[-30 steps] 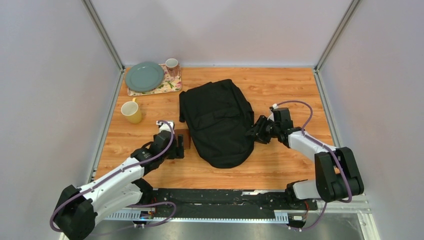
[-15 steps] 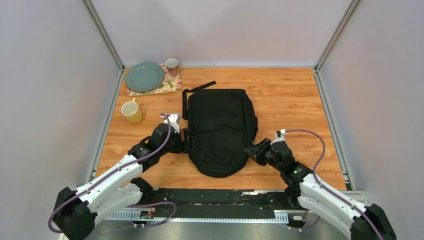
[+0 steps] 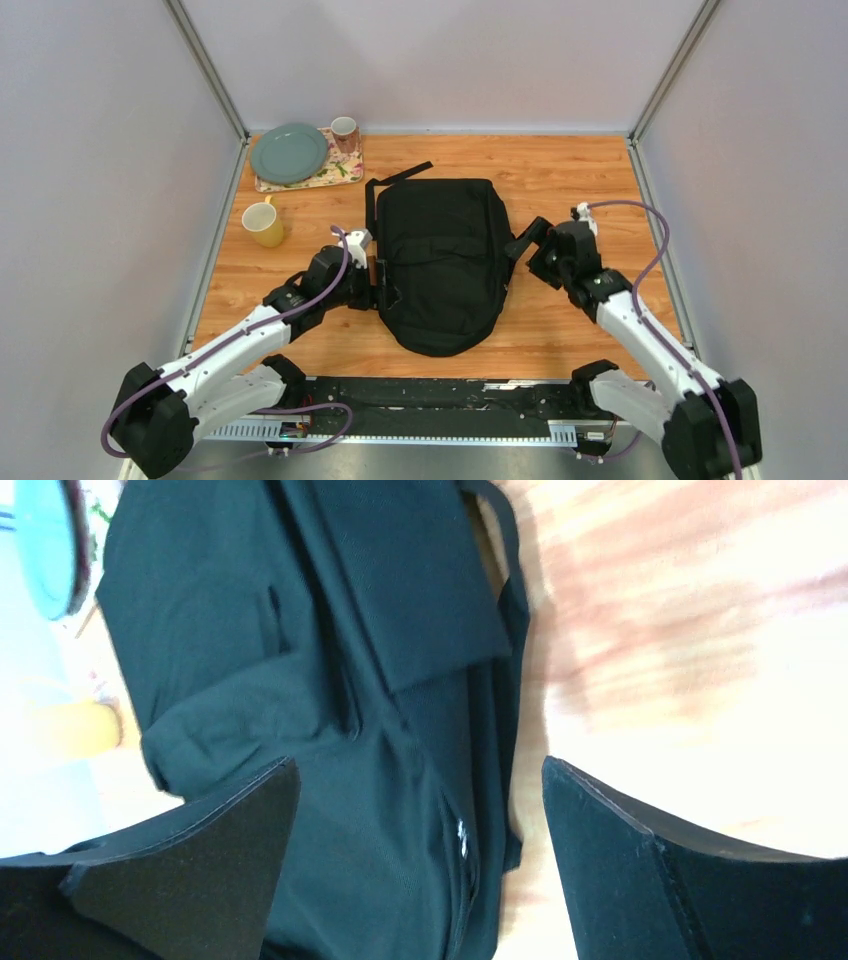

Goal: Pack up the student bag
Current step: Adjust the student bag at the center of the board.

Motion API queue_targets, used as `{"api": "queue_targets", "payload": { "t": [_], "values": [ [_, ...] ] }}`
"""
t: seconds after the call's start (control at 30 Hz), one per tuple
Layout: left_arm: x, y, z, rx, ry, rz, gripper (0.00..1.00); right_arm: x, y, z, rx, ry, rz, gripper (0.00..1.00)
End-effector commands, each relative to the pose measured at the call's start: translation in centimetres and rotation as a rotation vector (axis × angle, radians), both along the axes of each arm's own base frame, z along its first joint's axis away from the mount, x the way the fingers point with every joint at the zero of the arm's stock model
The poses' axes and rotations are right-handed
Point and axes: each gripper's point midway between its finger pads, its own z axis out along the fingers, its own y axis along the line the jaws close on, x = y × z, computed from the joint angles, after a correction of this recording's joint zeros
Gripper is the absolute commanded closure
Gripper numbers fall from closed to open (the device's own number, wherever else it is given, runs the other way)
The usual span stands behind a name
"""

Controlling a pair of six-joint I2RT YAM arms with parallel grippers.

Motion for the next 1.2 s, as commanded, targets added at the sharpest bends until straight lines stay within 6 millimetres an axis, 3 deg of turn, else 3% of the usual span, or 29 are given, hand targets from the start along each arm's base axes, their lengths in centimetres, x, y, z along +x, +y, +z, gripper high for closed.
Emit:
{"api": "queue_targets", "payload": {
  "t": [0.0,0.07,0.1,0.13,0.2,0.27,0.43,0.57,0.6,0.63,0.7,0.73,0.77,0.8,0.83,0.87,0.93,1.0,1.03,1.1,1.13,1.17],
  "values": [
    [-1.0,-0.9,-0.2,-0.071,0.033,-0.035,0.16,3.0,0.4,0.6,-0.049,0.004,0.230,0.06],
    [-1.6,-0.9,-0.8,-0.082,0.055,-0.036,0.16,3.3,1.4,0.8,-0.021,0.013,0.333,0.06],
    [-1.9,-0.9,-1.1,-0.084,0.067,-0.041,0.16,3.5,1.9,-0.5,-0.017,0.061,0.371,0.06],
    [-2.2,-0.8,-1.4,-0.087,0.076,-0.046,0.16,4.1,2.3,0.1,-0.015,0.058,0.399,0.06],
    [-2.7,-1.1,-1.3,-0.115,0.081,-0.057,0.16,3.8,2.8,-1.4,-0.014,0.117,0.453,0.06],
    [-3.1,-0.9,-1.9,-0.113,0.091,-0.063,0.16,4.0,3.3,-1.7,-0.010,0.113,0.499,0.06],
    [-3.3,-1.6,-2.3,-0.141,0.094,-0.101,0.15,4.7,3.4,-4.9,-0.007,0.198,0.495,0.06],
    [-3.9,-2.8,-3.0,-0.170,0.154,-0.147,0.17,4.9,4.3,-5.9,0.049,0.212,0.505,0.10],
    [-3.9,-2.9,-3.2,-0.173,0.162,-0.150,0.19,4.8,4.5,-6.0,0.068,0.217,0.497,0.15],
    [-3.7,-3.1,-3.1,-0.180,0.159,-0.150,0.22,4.8,4.5,-6.0,0.078,0.219,0.488,0.28],
    [-3.8,-3.4,-3.6,-0.185,0.184,-0.160,0.35,4.5,4.6,-6.1,0.091,0.208,0.483,0.40],
    [-3.4,-3.8,-3.2,-0.199,0.167,-0.163,0.39,4.4,4.5,-6.1,0.095,0.210,0.471,0.54],
    [-3.3,-3.8,-3.6,-0.189,0.177,-0.163,0.51,4.5,4.3,-6.1,0.089,0.206,0.454,0.60],
    [-3.1,-4.0,-3.6,-0.188,0.178,-0.164,0.56,3.9,4.1,-6.2,0.090,0.205,0.444,0.69],
    [-2.6,-4.3,-3.1,-0.190,0.168,-0.165,0.60,3.7,4.1,-6.1,0.102,0.205,0.428,0.85],
    [-2.4,-4.4,-3.4,-0.178,0.172,-0.167,0.67,3.6,3.8,-6.1,0.099,0.194,0.407,0.91],
    [-1.4,-5.0,-2.4,-0.185,0.148,-0.177,0.74,2.6,3.1,-6.4,0.095,0.199,0.353,0.96],
    [-0.7,-5.4,-2.6,-0.162,0.152,-0.185,0.82,2.3,2.5,-6.5,0.115,0.197,0.273,0.98],
    [0.2,-5.9,-1.8,-0.158,0.137,-0.191,0.85,1.1,1.9,-6.9,0.124,0.194,0.239,1.00],
    [1.4,-6.3,-2.0,-0.120,0.124,-0.198,0.91,0.8,1.2,-7.0,0.151,0.184,0.143,1.00],
    [2.4,-6.7,-1.1,-0.109,0.109,-0.197,0.94,0.6,0.9,-6.2,0.163,0.152,0.111,1.00],
    [3.3,-6.6,-1.7,-0.064,0.097,-0.197,0.96,-0.5,0.2,-7.2,0.162,0.179,0.070,1.00]
  ]
}}
